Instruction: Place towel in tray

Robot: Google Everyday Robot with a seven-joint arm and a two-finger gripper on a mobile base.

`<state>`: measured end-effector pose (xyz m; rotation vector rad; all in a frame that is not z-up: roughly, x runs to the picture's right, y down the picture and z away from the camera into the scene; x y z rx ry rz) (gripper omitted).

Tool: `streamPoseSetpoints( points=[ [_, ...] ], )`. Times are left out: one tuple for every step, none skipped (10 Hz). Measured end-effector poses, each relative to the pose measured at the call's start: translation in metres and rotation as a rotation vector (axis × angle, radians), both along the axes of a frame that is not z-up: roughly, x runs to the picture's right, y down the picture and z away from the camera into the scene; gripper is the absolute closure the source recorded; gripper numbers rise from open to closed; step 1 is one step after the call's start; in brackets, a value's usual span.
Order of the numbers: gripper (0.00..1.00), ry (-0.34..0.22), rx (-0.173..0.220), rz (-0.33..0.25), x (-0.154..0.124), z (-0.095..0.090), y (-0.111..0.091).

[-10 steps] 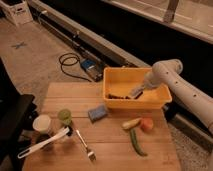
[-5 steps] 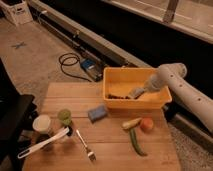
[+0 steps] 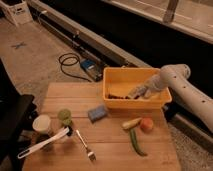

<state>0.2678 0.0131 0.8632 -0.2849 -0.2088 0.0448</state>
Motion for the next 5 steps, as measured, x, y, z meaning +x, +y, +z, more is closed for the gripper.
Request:
streamPoseSetpoints(
  points=[
    [0.2, 0.002, 0.0, 0.002, 0.0018, -0.0005, 0.0004],
    [0.2, 0.001, 0.0, 0.001, 0.0013, -0.0003, 0.0002],
    [0.2, 0.0, 0.0, -0.001, -0.0004, 0.0002, -0.0001],
    [0.2, -0.002, 0.001, -0.001, -0.0016, 0.0002, -0.0006],
    [0.2, -0.002, 0.001, -0.001, -0.0017, 0.0002, -0.0007]
  ],
)
